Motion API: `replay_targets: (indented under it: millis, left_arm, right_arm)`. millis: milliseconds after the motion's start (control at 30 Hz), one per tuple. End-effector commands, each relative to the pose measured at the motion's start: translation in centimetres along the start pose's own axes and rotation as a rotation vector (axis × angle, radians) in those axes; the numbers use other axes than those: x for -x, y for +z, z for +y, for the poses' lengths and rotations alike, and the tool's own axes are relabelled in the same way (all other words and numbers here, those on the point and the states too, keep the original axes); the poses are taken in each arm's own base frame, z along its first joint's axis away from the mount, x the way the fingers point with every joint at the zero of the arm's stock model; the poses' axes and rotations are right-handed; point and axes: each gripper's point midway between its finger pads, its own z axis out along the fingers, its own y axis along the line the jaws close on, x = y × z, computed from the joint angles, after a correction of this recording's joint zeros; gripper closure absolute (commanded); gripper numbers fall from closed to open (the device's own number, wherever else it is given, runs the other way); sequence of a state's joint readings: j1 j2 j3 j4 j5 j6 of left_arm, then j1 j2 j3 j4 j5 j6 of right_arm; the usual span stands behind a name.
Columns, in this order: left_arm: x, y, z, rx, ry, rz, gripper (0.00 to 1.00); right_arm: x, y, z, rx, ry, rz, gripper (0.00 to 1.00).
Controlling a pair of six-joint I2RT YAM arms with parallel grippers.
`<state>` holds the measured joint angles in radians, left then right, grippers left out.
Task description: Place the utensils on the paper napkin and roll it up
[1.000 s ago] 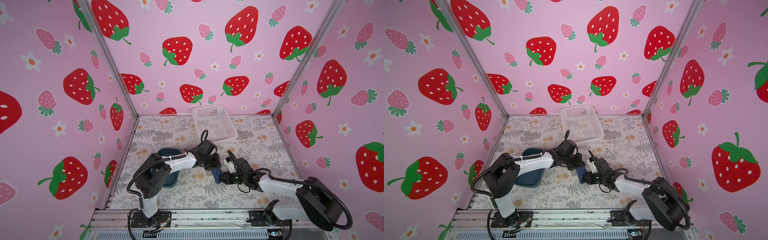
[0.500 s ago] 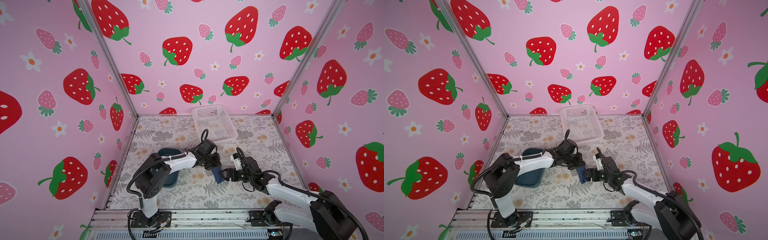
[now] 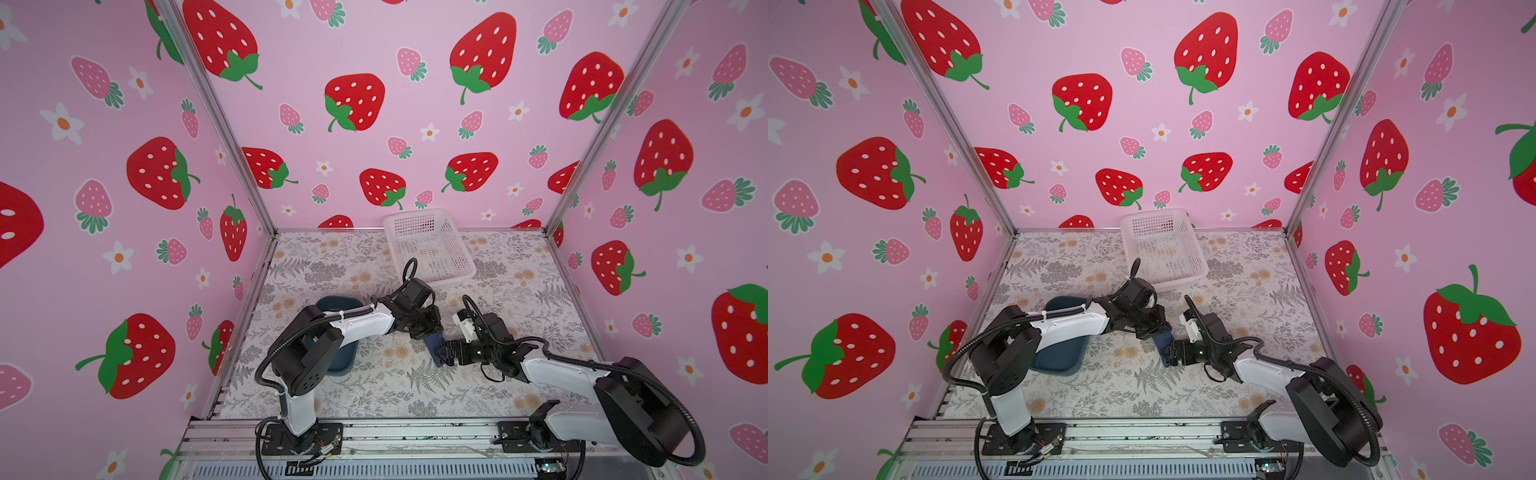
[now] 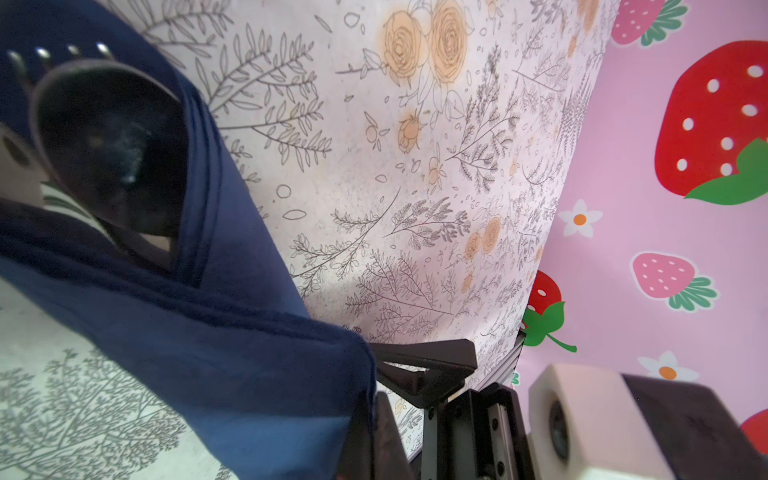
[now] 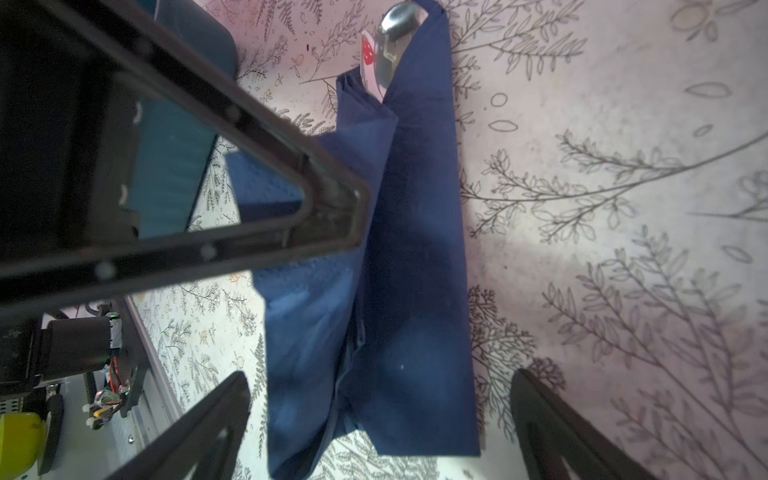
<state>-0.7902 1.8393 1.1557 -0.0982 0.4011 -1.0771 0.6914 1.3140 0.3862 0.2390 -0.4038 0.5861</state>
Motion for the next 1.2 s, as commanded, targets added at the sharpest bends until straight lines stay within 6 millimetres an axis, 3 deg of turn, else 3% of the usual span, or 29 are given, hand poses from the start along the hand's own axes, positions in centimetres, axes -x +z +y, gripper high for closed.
replay_targets:
  millis: [0, 300, 600, 933, 1167]
  left_arm:
    - [0.5, 0.1, -1.0, -0.010, 0.009, -0.004, 1.00]
    - [0.5, 0.3, -1.0, -0.005, 0.008, 0.000, 1.00]
    - [0.6, 0.4, -1.2, -0.006, 0.009, 0.007, 1.00]
    - [0.6, 0.7, -1.2, -0.005, 0.007, 0.014, 1.00]
    - [0.6, 0.9, -1.4, -0.012, 0.007, 0.018, 1.00]
  right_arm:
    - [0.0, 0.7, 0.2, 0.012, -0.031, 0.015, 0.08]
    - [-2.0, 1.6, -0.3, 0.014, -0.013, 0.073, 0.26]
    - [-2.5, 1.6, -0.5, 0.021, 0.036, 0.058, 0.38]
    - [-2.5, 1.7, -0.3, 0.040, 0.112, 0.039, 0.45]
    - [-2.3, 1.8, -0.3, 0.041, 0.137, 0.034, 0.42]
